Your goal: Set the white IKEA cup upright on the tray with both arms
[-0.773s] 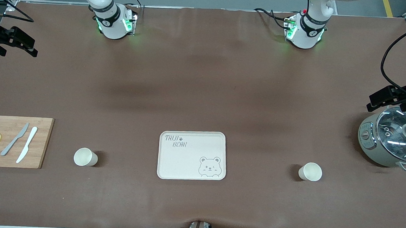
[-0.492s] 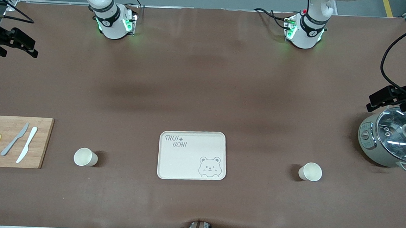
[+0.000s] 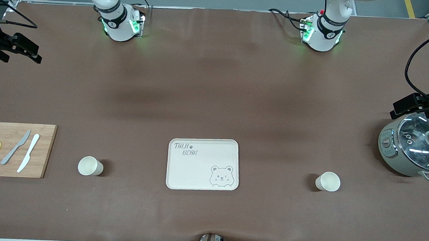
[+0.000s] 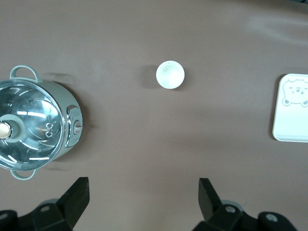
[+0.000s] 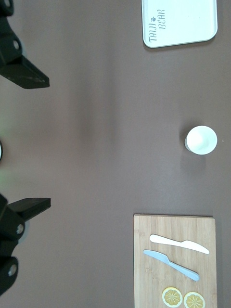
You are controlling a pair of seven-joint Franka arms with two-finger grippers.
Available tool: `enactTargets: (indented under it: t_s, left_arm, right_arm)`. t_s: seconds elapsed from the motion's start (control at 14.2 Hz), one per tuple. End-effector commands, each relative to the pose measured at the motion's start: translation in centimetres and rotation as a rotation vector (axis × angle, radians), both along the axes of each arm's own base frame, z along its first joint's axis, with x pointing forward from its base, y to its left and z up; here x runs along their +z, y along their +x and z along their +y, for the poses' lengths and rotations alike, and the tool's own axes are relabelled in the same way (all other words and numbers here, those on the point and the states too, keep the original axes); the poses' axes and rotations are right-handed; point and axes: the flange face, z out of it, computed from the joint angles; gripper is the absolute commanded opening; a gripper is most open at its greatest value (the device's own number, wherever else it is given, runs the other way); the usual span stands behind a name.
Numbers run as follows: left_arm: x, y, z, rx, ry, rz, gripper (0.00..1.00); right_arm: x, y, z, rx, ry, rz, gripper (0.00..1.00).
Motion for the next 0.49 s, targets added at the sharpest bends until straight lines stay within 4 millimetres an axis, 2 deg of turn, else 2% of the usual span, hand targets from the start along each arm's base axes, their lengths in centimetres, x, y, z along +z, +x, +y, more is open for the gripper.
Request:
enactTargets:
  t_s: [0.0,0.07,0.28,0.42]
  left_arm:
    - [-1.6,0.6,0.3,0.018,0.007,0.026,1.00]
    - [-2.2,1.0,0.2,0.024,-0.004,0.036,1.00]
    - [-6.8,3.3,0.3,0.028,-0.013,0.087,1.00]
    - [-9.6,5.1,2.5,0.048,-0.013,0.077,1.00]
  right_arm:
    - [0.7,0.2,-0.3,-0.014,0.003,-0.017,1.00]
    - [1.0,0.5,-0.6,-0.013,-0.002,-0.021,1.00]
    - [1.5,2.0,-2.5,-0.038,-0.003,-0.037,1.00]
    - [0.3,2.9,-5.1,-0.054,0.015,-0.022,1.00]
